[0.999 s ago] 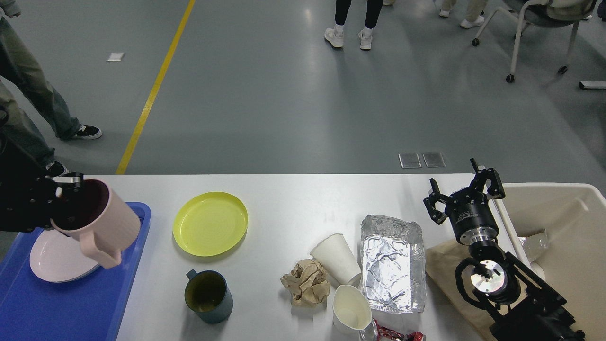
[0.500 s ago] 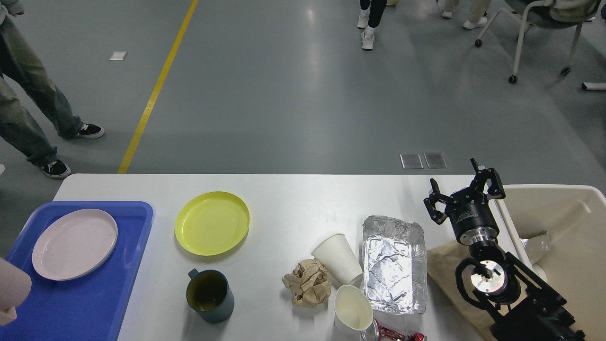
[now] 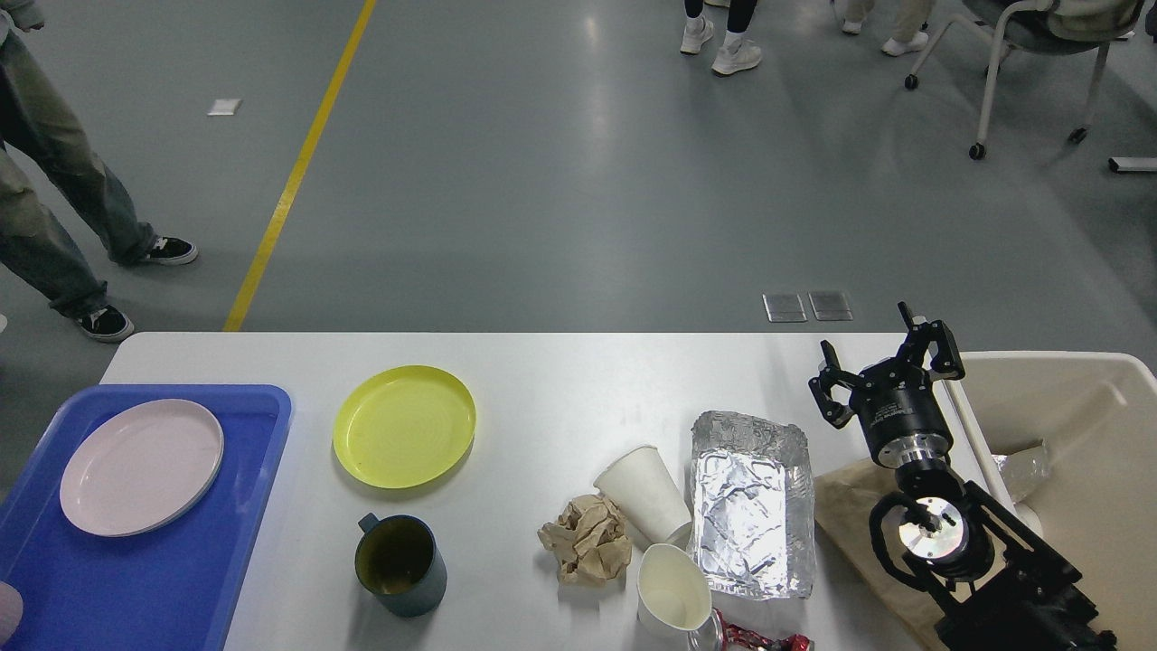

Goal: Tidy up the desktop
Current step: 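Release the pink mug and raise the left gripper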

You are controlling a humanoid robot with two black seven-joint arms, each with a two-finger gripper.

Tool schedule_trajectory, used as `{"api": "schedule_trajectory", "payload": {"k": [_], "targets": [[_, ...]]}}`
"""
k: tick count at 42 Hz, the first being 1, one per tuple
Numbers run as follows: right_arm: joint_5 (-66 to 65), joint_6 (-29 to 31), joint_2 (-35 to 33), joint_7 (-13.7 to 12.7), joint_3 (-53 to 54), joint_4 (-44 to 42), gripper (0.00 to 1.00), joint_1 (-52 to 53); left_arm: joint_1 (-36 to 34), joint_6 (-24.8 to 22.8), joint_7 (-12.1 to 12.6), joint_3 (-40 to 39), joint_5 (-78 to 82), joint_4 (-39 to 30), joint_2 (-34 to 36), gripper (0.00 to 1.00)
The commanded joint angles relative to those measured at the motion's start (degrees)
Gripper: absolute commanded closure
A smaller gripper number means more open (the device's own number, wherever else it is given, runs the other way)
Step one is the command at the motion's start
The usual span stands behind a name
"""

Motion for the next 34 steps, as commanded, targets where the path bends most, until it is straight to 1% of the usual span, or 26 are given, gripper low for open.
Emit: {"api": "schedule_trajectory", "payload": {"k": [1, 7, 12, 15, 18, 21, 22, 26, 34], "targets": [[-0.02, 0.00, 0.08, 0.00, 0.00, 0.00, 0.00, 0.00, 0.82, -0.50, -0.10, -1.20, 0.16, 0.43, -0.18, 1.00], [0.07, 0.00, 0.08, 0.00, 0.00, 0.00, 0.00, 0.00, 0.82, -0.50, -0.10, -1.46, 0.16, 0.34, -0.26, 1.00], [0.07, 0.00, -0.01, 0.00, 0.00, 0.00, 0.00, 0.00, 0.82, -0.68, 0.08, -1.46, -0.19, 0.34, -0.79, 0.96], [-0.02, 0.00, -0.01, 0.00, 0.00, 0.00, 0.00, 0.00, 0.90, 0.02, 0.16, -1.63, -0.54, 0.43, -0.88, 0.84], [0.07, 0.00, -0.01, 0.00, 0.00, 0.00, 0.00, 0.00, 0.99, 1.34, 0.16, -1.81, -0.63, 0.34, -1.05, 0.68], [-0.02, 0.00, -0.01, 0.00, 0.00, 0.00, 0.00, 0.00, 0.99, 3.01, 0.08, -1.90, -0.63, 0.34, -1.23, 0.50], [-0.02, 0.00, -0.01, 0.00, 0.00, 0.00, 0.00, 0.00, 0.99, 3.45, -0.01, -1.90, -0.63, 0.34, -1.32, 0.45], [-0.02, 0.00, 0.08, 0.00, 0.00, 0.00, 0.00, 0.00, 0.99, 4.42, -0.01, -1.90, -0.72, 0.34, -1.49, 0.39], [-0.02, 0.00, 0.08, 0.00, 0.00, 0.00, 0.00, 0.00, 0.99, 4.42, 0.08, -2.08, -0.72, 0.25, -1.41, 0.28]]}}
